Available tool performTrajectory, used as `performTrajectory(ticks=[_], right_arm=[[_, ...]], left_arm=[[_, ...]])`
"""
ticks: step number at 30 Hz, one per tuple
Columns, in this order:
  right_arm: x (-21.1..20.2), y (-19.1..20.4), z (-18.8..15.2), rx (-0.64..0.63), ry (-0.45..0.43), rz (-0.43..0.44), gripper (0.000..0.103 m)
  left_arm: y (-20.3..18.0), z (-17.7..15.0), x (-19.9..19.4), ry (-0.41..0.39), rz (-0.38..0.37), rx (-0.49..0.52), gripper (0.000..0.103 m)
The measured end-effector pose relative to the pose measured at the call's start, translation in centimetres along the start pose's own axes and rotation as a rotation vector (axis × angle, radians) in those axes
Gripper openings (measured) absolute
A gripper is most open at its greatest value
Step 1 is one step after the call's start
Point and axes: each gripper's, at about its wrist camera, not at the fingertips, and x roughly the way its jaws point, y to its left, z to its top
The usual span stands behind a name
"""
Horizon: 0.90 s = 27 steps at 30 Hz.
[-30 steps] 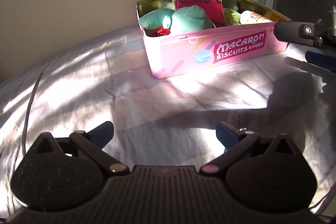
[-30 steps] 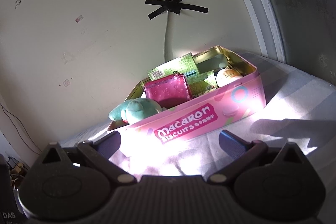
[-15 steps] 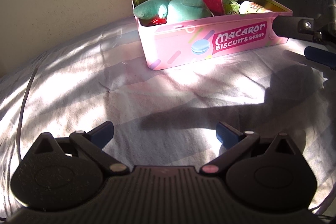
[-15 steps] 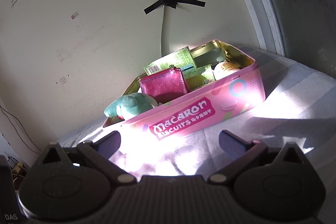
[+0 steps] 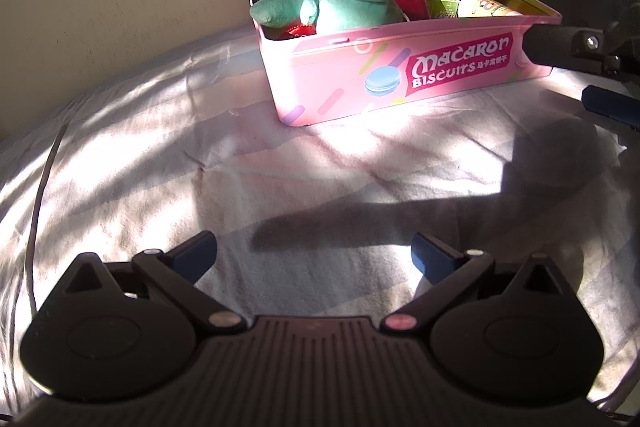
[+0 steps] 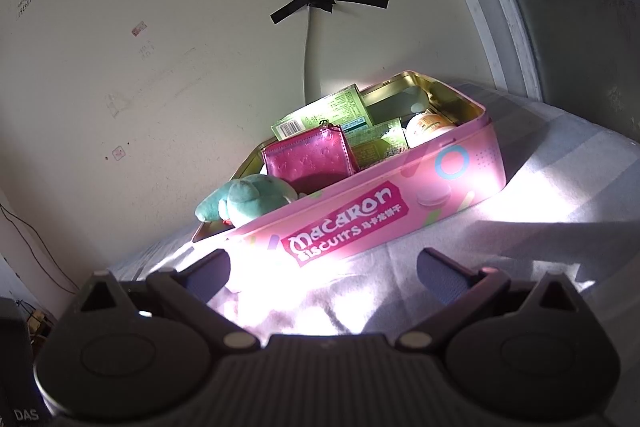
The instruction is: Organize objects
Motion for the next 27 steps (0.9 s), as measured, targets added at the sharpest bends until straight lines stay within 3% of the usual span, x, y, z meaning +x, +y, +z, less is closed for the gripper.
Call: performTrajectory(ticks=[27], right_arm=[[0.4,0.06,-0.08,0.003,0.005,-0.004,0.103]], left_arm=[[-0.09,0.09,0.31,0.023,-0.022,0.002,0.103]])
